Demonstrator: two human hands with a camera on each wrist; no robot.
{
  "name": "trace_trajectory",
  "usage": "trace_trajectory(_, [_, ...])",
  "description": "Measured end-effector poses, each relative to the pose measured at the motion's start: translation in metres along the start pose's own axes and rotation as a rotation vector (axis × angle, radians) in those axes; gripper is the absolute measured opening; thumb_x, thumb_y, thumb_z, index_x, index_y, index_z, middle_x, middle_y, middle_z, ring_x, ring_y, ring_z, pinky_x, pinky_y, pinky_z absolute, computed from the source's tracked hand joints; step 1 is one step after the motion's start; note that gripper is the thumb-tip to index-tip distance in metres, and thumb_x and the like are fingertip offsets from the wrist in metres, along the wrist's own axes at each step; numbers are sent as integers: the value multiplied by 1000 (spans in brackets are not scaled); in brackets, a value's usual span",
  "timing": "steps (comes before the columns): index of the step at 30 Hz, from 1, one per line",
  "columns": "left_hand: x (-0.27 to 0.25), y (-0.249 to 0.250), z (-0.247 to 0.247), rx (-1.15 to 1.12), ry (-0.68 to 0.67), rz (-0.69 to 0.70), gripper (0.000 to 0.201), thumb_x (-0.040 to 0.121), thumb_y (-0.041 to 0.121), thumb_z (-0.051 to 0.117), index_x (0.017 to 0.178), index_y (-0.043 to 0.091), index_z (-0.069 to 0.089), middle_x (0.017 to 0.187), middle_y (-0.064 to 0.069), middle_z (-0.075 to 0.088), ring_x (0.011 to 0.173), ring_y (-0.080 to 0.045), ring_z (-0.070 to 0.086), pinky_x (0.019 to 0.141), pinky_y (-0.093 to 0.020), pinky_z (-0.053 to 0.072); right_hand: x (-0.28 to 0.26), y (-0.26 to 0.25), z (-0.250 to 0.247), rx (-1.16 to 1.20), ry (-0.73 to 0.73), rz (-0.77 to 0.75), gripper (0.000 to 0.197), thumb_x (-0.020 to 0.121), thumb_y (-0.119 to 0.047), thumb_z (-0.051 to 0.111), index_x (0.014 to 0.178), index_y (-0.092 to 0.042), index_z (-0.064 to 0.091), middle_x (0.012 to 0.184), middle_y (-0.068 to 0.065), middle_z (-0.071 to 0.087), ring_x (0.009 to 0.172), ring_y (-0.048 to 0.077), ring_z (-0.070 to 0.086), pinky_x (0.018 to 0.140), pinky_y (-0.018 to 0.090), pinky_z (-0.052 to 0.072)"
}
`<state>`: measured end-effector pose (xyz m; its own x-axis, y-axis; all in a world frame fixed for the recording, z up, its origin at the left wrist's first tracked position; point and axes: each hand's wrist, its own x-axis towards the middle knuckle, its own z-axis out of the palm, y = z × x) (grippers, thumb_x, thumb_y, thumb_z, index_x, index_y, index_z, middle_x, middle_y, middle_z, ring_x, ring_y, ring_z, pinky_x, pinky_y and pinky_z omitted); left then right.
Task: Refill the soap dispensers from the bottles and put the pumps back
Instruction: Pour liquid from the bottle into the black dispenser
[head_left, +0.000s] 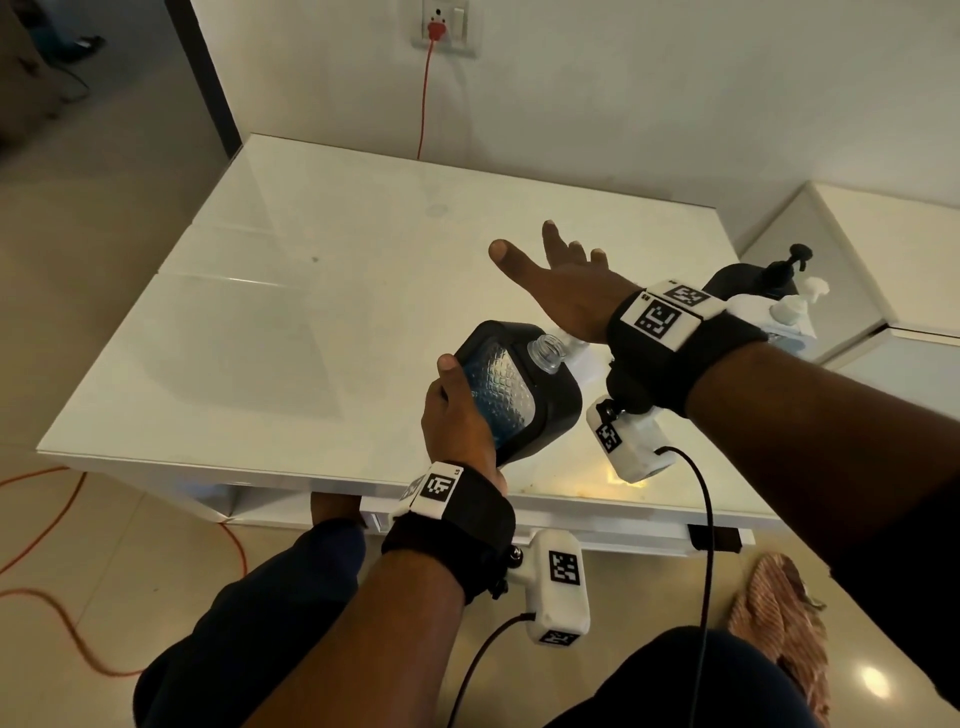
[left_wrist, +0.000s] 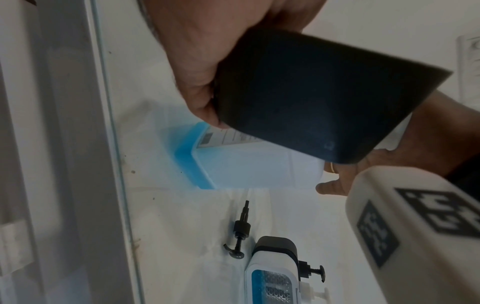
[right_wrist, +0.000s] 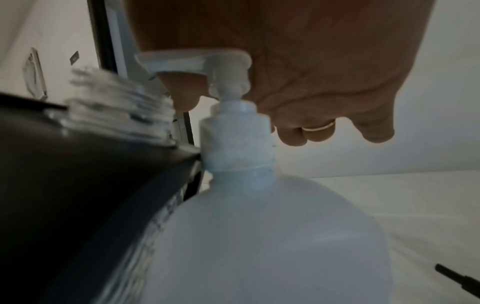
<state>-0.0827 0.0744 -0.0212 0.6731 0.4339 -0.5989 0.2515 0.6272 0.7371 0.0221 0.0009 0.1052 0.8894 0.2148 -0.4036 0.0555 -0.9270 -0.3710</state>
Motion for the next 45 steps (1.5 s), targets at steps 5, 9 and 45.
trace_trajectory(5, [-1,0,1,2,3,14,43,93,82,41,95,44,61,124,-3,68,114,-34,67,101,-57,56,-1,-4,-6,10,-8,-7,100,82,-91,16,159,-35,-13,169,7,-10,155,30,-16,121,55,-6])
trace_trajectory(9, [-3,2,2,-7,5,0,45,91,82,43,95,42,61,114,2,68,112,-31,66,102,-56,56,0,-1,-4,25,-9,-4,103,81,-92,16,160,-34,-12,169,7,-9,155,30,-15,121,56,-5])
trace_trajectory(45, [-2,1,1,-50,25,-42,36,101,70,42,92,40,60,110,5,64,116,-33,63,106,-58,53,1,0,1,-38,48,-2,102,80,-93,16,160,-35,-12,170,5,-9,155,29,-14,120,59,-4])
